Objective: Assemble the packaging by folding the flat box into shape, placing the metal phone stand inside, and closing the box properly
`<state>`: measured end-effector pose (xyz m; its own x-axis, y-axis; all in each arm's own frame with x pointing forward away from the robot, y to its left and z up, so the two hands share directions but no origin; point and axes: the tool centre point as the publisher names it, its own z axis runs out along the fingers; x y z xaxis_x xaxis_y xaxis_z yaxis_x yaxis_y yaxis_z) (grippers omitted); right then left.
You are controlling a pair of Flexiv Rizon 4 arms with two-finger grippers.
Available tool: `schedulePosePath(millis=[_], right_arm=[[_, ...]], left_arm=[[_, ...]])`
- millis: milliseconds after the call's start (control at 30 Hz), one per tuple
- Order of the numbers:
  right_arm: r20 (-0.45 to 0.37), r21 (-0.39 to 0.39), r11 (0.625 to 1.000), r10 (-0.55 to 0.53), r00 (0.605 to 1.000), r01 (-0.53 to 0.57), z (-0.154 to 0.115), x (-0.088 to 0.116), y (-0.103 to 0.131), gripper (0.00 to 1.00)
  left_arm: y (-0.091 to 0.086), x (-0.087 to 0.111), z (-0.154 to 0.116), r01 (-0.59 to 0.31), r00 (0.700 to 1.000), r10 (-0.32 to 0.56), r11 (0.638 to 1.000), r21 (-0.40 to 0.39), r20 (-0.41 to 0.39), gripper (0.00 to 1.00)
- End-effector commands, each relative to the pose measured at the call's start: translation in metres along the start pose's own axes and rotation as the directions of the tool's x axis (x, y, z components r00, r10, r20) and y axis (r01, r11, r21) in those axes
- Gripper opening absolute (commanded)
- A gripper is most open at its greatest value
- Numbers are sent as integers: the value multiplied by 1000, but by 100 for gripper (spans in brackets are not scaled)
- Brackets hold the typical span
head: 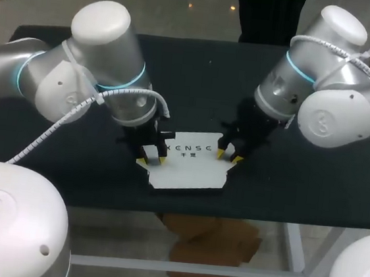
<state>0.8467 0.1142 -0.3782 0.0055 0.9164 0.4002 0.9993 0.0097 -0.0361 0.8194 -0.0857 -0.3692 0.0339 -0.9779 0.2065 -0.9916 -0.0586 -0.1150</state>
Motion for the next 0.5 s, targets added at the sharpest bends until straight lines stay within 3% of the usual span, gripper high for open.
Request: schedulePosePath(millis=[33, 367, 467, 500], right_arm=[[-3, -5, 1000, 0, 1000, 0, 0, 0, -1, 45], [-16, 2, 1000, 6, 1000, -6, 0, 0, 0, 45], [-16, 2, 1000, 6, 1000, -6, 0, 0, 0, 47], [-16, 2, 1000, 6, 1000, -6, 0, 0, 0, 47]], left_arm=[[0, -1, 4, 5, 1000, -5, 1000, 4, -4, 44], [-5, -2, 5, 27, 1000, -27, 1000, -1, 3, 45], [-5, -2, 5, 27, 1000, -27, 1000, -1, 3, 52], [-5, -2, 5, 27, 1000, -27, 1000, -1, 3, 50]])
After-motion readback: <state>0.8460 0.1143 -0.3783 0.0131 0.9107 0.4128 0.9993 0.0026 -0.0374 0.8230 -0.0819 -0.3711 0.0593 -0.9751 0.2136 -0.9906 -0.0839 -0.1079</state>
